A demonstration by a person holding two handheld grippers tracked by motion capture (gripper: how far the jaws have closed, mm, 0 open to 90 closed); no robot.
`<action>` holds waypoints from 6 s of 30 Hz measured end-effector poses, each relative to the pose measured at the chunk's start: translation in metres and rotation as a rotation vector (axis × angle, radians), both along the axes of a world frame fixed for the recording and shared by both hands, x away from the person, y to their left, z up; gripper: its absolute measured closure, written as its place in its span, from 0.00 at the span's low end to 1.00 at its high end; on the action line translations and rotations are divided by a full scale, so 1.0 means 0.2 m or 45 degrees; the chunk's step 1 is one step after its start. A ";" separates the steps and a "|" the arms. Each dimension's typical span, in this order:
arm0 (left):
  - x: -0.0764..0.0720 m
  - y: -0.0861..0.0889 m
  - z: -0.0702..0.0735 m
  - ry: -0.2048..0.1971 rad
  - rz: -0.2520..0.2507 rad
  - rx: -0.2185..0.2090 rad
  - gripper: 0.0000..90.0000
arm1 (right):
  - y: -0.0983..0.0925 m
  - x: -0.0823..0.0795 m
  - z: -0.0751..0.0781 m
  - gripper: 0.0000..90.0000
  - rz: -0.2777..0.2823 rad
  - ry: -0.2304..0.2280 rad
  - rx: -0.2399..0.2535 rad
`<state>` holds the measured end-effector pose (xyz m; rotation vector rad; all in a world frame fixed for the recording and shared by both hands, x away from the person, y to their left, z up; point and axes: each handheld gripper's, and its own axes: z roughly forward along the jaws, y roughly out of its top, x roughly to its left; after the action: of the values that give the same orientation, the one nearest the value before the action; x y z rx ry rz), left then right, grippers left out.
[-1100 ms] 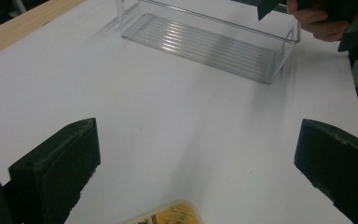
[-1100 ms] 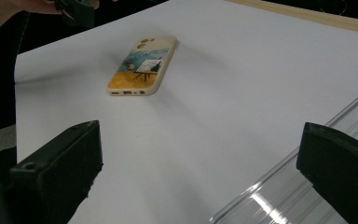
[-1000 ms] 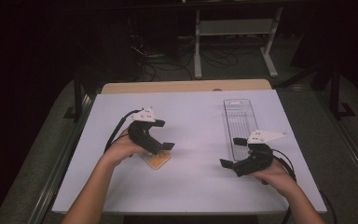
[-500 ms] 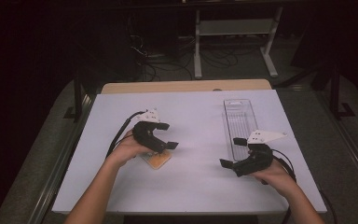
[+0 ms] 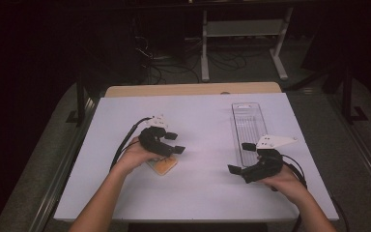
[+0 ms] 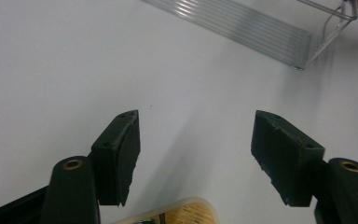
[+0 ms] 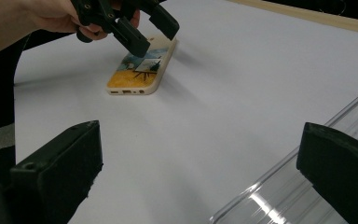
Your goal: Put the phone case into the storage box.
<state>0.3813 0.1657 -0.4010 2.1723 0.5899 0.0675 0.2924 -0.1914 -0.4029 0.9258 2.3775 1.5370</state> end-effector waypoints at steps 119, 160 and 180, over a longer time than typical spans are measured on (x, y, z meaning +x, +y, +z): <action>-0.32 0.59 -0.02 0.042 0.259 0.354 0.99 | 0.00 0.00 0.00 0.00 -0.007 -0.010 -0.014; -0.42 0.36 -0.09 -0.054 0.064 0.081 0.00 | 0.01 0.00 0.00 0.00 0.001 -0.019 -0.017; -0.32 0.41 0.05 -0.124 0.158 0.054 0.00 | 0.01 0.00 0.00 0.00 -0.003 -0.014 -0.017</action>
<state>0.3168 0.2484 -0.3903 2.1579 0.6720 0.2527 0.2922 -0.1903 -0.4031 0.9146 2.3756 1.5197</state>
